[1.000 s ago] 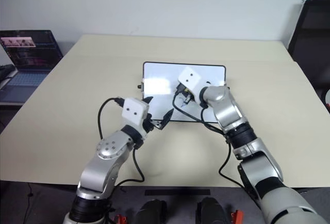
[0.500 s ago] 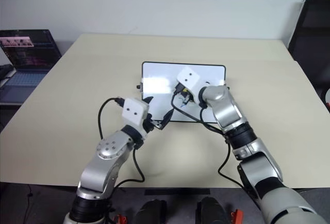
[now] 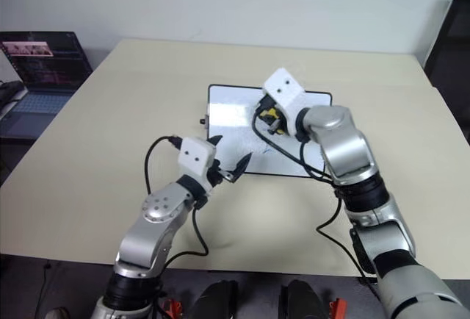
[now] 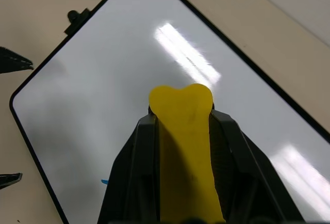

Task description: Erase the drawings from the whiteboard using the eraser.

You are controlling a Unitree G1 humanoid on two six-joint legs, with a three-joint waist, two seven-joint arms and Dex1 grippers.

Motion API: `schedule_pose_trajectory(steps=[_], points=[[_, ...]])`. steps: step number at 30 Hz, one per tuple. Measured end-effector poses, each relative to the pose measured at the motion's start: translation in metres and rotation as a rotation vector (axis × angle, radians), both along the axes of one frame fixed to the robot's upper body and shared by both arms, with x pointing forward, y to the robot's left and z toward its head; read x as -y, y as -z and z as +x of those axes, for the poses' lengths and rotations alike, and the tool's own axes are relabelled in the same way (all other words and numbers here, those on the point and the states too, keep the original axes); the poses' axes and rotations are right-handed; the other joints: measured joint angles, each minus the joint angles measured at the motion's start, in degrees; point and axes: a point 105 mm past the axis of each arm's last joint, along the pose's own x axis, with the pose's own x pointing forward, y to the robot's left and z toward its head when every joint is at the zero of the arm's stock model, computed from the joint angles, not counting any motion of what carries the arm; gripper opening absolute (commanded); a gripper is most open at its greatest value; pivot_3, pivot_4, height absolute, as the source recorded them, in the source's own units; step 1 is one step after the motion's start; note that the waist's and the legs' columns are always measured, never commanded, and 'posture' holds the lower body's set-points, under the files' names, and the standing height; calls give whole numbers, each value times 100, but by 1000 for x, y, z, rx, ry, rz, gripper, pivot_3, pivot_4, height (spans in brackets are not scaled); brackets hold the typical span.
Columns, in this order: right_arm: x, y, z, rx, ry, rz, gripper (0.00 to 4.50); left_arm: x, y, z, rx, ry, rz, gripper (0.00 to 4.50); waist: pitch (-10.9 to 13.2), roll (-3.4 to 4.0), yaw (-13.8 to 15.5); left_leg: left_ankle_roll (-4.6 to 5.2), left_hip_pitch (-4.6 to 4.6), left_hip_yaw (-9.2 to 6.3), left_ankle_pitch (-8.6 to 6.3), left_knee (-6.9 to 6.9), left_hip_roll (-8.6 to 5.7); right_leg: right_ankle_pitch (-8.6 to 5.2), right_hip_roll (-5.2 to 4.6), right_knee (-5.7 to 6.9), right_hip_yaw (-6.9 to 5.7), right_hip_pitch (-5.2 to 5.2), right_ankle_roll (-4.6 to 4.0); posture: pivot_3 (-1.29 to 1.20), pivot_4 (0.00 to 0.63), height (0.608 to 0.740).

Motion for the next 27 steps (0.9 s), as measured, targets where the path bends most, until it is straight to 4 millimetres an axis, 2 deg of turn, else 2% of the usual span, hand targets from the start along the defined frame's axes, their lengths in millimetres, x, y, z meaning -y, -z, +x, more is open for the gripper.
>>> schedule_pose_trajectory(steps=[4,8,11,16,19,22,27], points=[[13,-13,-5,2,35,49,974,1,-1,-1,8,9,-2,4500,0,0,-3,0,1,-1,0,0,0,0,1,2,-2,0,0,0,150,740],[39,2,-3,-31,135,44,974,2,-1,-1,8,16,1,4500,0,0,0,0,1,0,0,1,-2,0,0,1,-1,3,0,0,150,740],[41,8,-2,-36,152,40,974,3,1,1,-1,27,3,4500,1,2,-27,1,3,3,0,1,1,0,3,3,2,1,0,0,150,740],[31,9,2,10,134,25,974,3,0,4,0,28,8,4500,1,2,-18,0,5,4,0,1,0,0,4,4,2,2,0,0,150,740],[35,8,3,26,165,39,974,-6,5,3,-13,-3,12,4500,1,1,-7,0,4,2,0,1,-1,0,3,2,1,3,0,0,150,740],[43,7,1,23,229,132,974,-12,9,0,-24,-22,14,4500,1,1,-2,0,3,0,1,1,2,0,3,3,0,3,0,0,150,740],[45,6,-13,28,293,289,974,-13,3,-3,-2,-33,7,4500,1,2,-2,0,4,1,1,3,0,0,3,9,1,4,0,0,150,740]])
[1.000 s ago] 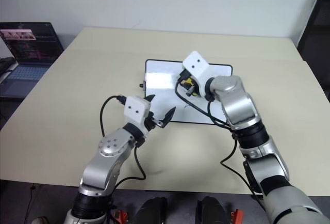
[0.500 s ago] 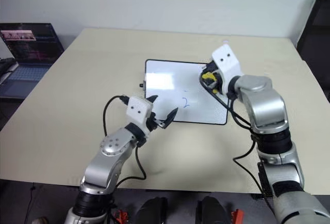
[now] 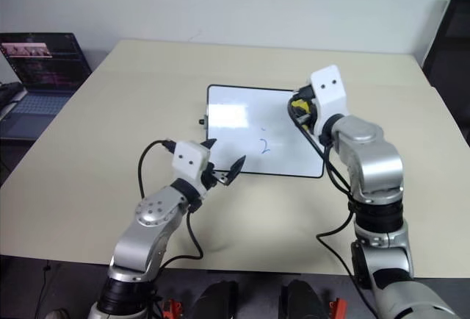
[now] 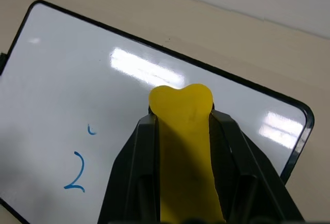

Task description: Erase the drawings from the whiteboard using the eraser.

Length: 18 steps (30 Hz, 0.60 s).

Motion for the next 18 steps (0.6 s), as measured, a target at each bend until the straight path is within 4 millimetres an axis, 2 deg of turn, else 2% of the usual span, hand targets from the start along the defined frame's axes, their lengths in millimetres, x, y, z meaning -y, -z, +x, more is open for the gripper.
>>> schedule_pose_trajectory(steps=[2,7,9,13,18], points=[[8,2,-10,21,36,32,974,0,-1,0,1,0,0,4500,-1,-1,6,0,0,-4,0,-1,0,0,0,-3,-4,2,0,0,150,740],[40,48,-37,-80,133,125,974,1,-3,0,7,9,3,4500,-2,-3,19,1,3,-2,0,2,-6,0,0,-2,-4,8,1,0,150,740],[48,55,-42,-93,157,128,974,2,-5,1,13,17,8,4500,-1,-2,4,1,9,-1,0,1,-6,0,1,4,-3,8,1,0,150,740],[45,66,-54,-109,138,99,974,5,-10,2,30,35,10,4500,-2,-1,-38,1,38,1,0,-3,6,0,14,5,-1,29,1,0,150,740],[35,68,-55,-118,99,95,974,5,-9,2,26,42,13,4500,-1,-1,-15,1,37,-2,0,0,-2,0,26,2,-1,35,1,0,150,740]])
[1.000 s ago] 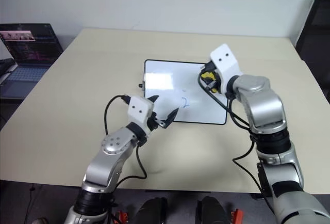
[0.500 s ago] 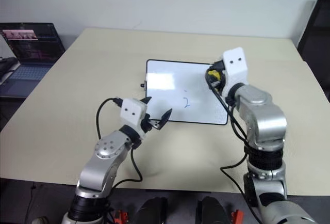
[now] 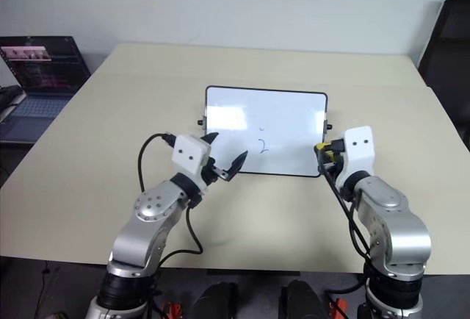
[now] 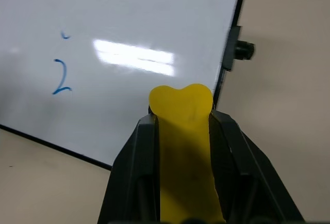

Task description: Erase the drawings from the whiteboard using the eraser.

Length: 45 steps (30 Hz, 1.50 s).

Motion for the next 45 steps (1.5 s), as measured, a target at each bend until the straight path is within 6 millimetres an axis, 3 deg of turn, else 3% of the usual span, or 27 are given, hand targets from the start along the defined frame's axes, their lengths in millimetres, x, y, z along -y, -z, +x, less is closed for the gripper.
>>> schedule_pose_trajectory(steps=[4,8,12,21,31,45], points=[[-1,-3,3,11,-21,-53,974,0,0,0,-1,-1,0,4500,0,0,6,0,-1,1,0,0,-2,0,-1,-2,1,0,0,0,150,740],[-8,-34,21,126,-73,-197,974,1,1,0,-3,0,-2,4500,0,0,-14,0,4,3,0,1,2,0,0,2,0,1,0,0,150,740],[-32,-58,41,230,-192,-347,974,2,1,-1,-4,-2,-3,4500,0,0,-10,0,2,2,0,0,5,0,4,-3,1,0,0,0,150,740],[-82,-38,66,204,-382,-437,974,1,4,-2,-11,-10,-5,4500,0,0,7,0,-2,1,0,1,3,0,-21,-5,0,-2,0,0,150,740],[-117,-44,85,243,-466,-477,974,-2,6,-5,-20,-27,-3,4500,0,0,3,0,0,0,0,3,4,1,-22,0,-2,-2,-1,0,150,740],[-123,-37,93,238,-532,-609,974,-3,3,-8,-15,-44,-6,4500,0,0,7,0,-1,0,0,3,4,1,-24,1,-2,-3,-2,0,150,740]])
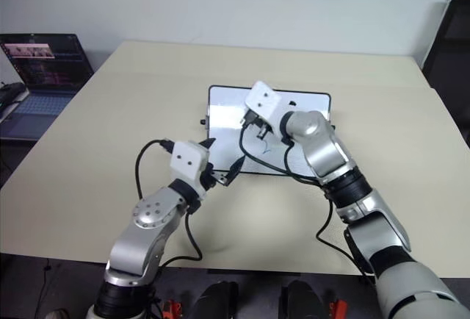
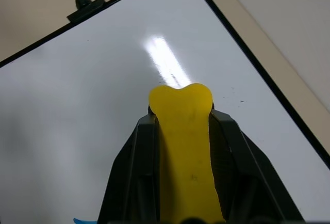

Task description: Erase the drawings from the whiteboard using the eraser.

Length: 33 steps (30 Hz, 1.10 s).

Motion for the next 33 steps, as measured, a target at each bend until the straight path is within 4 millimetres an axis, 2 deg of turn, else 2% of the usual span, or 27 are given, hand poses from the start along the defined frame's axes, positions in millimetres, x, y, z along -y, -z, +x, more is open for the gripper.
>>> schedule_pose_trajectory(steps=[12,19,27,29,33], points=[[-7,8,-5,-52,-42,-26,974,-3,3,-2,-11,-20,-4,4500,0,0,1,0,0,-1,0,1,0,0,0,1,-1,0,0,0,150,740],[10,5,11,-45,10,-42,974,-1,2,-2,-11,-21,-16,4500,0,0,0,0,1,0,0,1,-1,0,0,1,-2,1,0,0,150,740],[15,10,17,-46,-1,-40,974,-1,2,-2,-11,-19,-17,4500,-1,0,1,0,10,-2,0,30,-2,1,0,36,-1,9,-1,0,150,740],[15,14,17,-74,1,-10,974,-1,2,-1,-11,-20,-16,4500,-3,-4,6,0,13,-6,0,41,-1,1,1,46,-3,13,-1,0,150,740],[11,38,9,-133,-19,9,974,-1,3,-1,-13,-22,-13,4500,-6,-6,-4,0,66,4,0,41,-1,1,2,56,1,58,0,0,150,740]])
